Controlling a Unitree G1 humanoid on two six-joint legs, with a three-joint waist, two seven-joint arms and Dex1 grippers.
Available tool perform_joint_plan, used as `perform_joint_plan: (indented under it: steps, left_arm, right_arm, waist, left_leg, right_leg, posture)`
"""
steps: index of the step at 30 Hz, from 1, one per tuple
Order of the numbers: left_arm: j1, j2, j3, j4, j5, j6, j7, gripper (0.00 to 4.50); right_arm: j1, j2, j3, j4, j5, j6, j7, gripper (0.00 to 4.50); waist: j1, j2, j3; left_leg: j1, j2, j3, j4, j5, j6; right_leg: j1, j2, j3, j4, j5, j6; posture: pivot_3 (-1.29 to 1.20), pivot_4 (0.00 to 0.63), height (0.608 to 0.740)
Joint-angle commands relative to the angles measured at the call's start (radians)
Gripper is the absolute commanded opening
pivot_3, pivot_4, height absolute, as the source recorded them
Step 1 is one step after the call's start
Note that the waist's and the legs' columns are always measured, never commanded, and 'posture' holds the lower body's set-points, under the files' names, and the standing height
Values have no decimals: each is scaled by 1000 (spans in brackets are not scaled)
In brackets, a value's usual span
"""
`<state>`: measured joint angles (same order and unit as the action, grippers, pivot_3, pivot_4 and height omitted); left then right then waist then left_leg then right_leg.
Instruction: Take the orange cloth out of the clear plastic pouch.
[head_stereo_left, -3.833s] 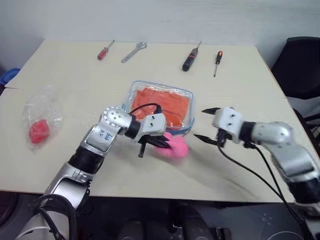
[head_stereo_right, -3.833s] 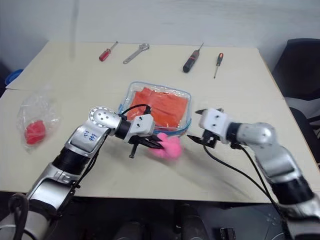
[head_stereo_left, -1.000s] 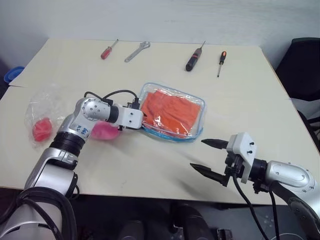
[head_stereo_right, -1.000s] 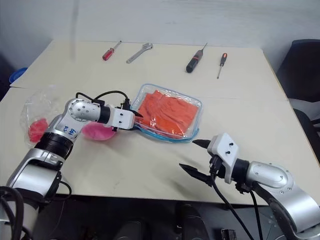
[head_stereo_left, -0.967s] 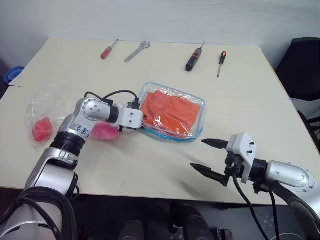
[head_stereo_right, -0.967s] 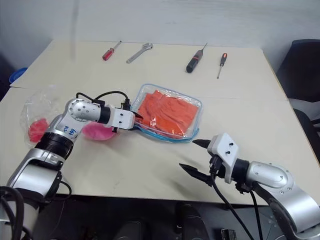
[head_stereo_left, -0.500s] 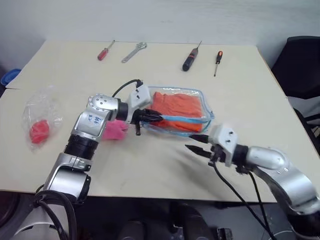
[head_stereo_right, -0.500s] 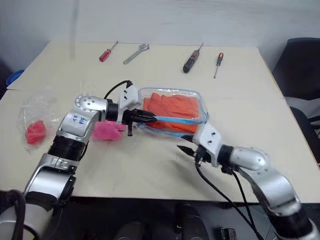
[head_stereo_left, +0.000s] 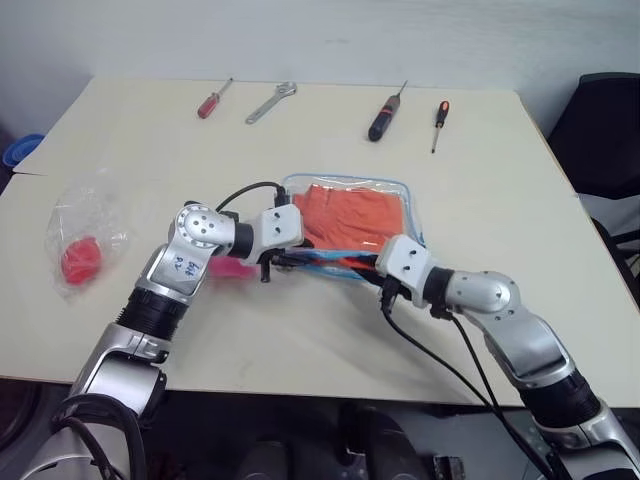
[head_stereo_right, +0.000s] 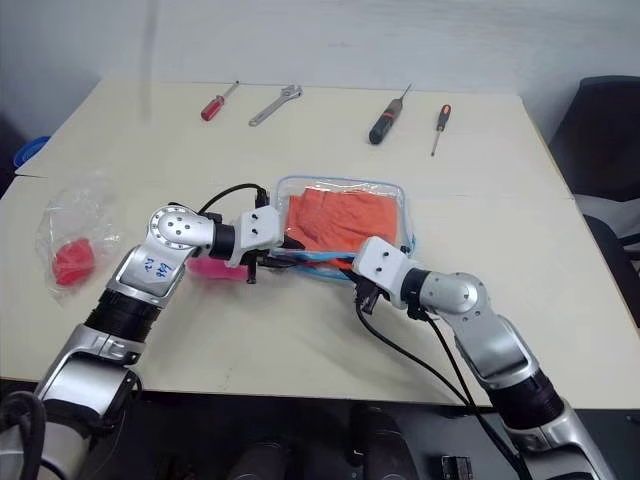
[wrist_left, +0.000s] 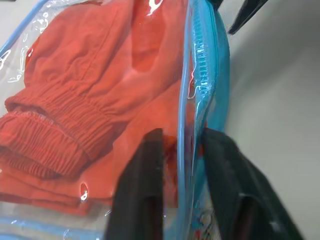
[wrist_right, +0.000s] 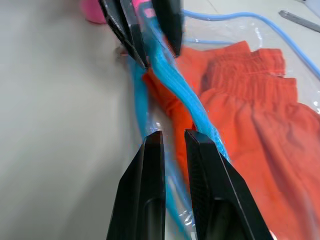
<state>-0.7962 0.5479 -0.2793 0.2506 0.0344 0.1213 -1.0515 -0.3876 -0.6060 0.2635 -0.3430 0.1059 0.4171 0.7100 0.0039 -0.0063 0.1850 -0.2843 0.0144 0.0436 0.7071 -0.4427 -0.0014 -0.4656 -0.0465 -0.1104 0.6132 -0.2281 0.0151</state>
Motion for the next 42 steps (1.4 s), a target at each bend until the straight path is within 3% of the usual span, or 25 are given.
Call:
perform_joint_plan:
  steps: [1,13,16,22,29,32,38,42]
  left_arm:
    - [-26,10,14,-21,21,-64,21,2582]
    - [-37,51,10,46,62,-176,7,2582]
    - [-39,33,22,61,39,-175,5,2030]
    - [-62,1,44,68,-21,-103,-38,66]
    - [-95,-36,122,-5,-157,207,-43,25]
    - [-83,-27,122,-24,-150,217,-31,0]
    - [-45,-14,112,-58,-134,200,-21,0]
    - [-32,-22,108,-79,-133,202,-3,0]
  right_arm:
    - [0,-12,-49,-46,11,0,9,666]
    - [16,0,-61,-51,1,1,3,666]
    - [21,-1,-59,-49,-3,-2,2,666]
    - [27,-7,-60,-55,-6,-5,8,666]
    - [10,8,-37,-27,-15,-14,21,666]
    - [-41,43,-44,41,-39,-11,-22,1256]
    - [-104,109,-74,104,-12,12,-37,3277]
    - [-114,128,-76,146,-11,22,-42,3277]
  waist:
    - [0,0,0]
    - [-3,0,0]
    - [-2,0,0]
    - [-1,0,0]
    - [-5,0,0]
    - [-8,0,0]
    - [-6,0,0]
    - [-5,0,0]
  left_leg:
    - [0,0,0,0,0,0]
    - [0,0,0,0,0,0]
    - [0,0,0,0,0,0]
    - [0,0,0,0,0,0]
    - [0,0,0,0,0,0]
    - [1,0,1,0,0,0]
    - [1,0,0,0,0,0]
    - [1,0,0,0,0,0]
  right_leg:
    - [0,0,0,0,0,0]
    - [0,0,0,0,0,0]
    - [0,0,0,0,0,0]
    - [0,0,0,0,0,0]
    - [0,0,0,1,0,0]
    - [0,1,0,1,0,0]
    - [0,0,1,2,0,0]
    - [0,0,0,2,0,0]
  posture:
    - [0,150,740]
    - [0,150,740]
    - [0,150,740]
    - [0,150,740]
    - [0,150,740]
    - [0,150,740]
    - [0,150,740]
    - [0,150,740]
